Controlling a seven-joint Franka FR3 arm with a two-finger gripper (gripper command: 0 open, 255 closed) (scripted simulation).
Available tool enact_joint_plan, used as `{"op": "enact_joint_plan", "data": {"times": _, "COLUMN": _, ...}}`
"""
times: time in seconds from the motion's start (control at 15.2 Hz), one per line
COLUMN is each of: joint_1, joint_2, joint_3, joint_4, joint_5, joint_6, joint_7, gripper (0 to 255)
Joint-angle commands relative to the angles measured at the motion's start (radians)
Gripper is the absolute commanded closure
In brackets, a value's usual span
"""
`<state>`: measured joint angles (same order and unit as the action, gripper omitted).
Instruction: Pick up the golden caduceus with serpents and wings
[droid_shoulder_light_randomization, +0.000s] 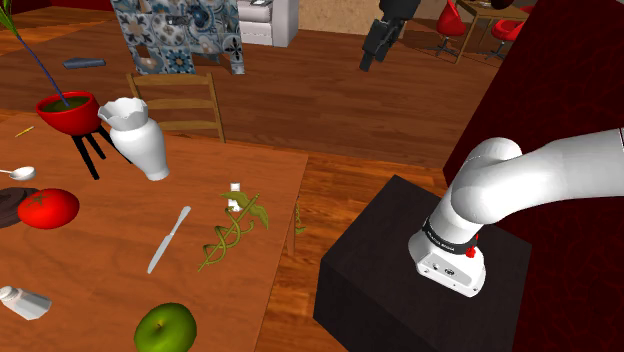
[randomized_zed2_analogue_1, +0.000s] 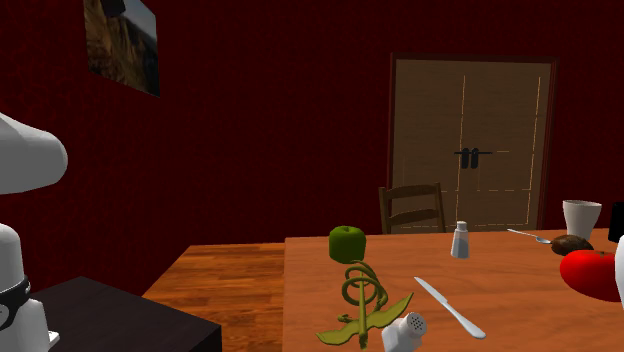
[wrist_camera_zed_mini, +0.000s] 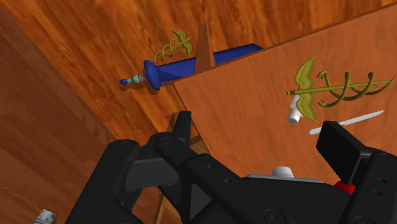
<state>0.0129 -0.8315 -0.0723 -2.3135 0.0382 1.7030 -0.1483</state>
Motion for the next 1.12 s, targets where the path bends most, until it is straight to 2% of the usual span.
{"op": "enact_joint_plan", "data": {"times": 0.0, "joint_1": 0.000, "joint_2": 0.000, "joint_3": 0.000, "joint_4": 0.000, "joint_5": 0.000, "joint_6": 0.000, "joint_7": 0.000, "gripper": 0}}
{"op": "enact_joint_plan", "data": {"times": 0.53, "joint_1": 0.030, "joint_2": 0.083, "joint_3": 0.140, "joint_4": -0.121, "joint_5": 0.077, "joint_6": 0.187, "joint_7": 0.166, "gripper": 0}}
{"op": "enact_joint_plan", "data": {"times": 1.06, "joint_1": 0.059, "joint_2": 0.259, "joint_3": 0.283, "joint_4": -0.158, "joint_5": 0.137, "joint_6": 0.388, "joint_7": 0.331, "gripper": 0}}
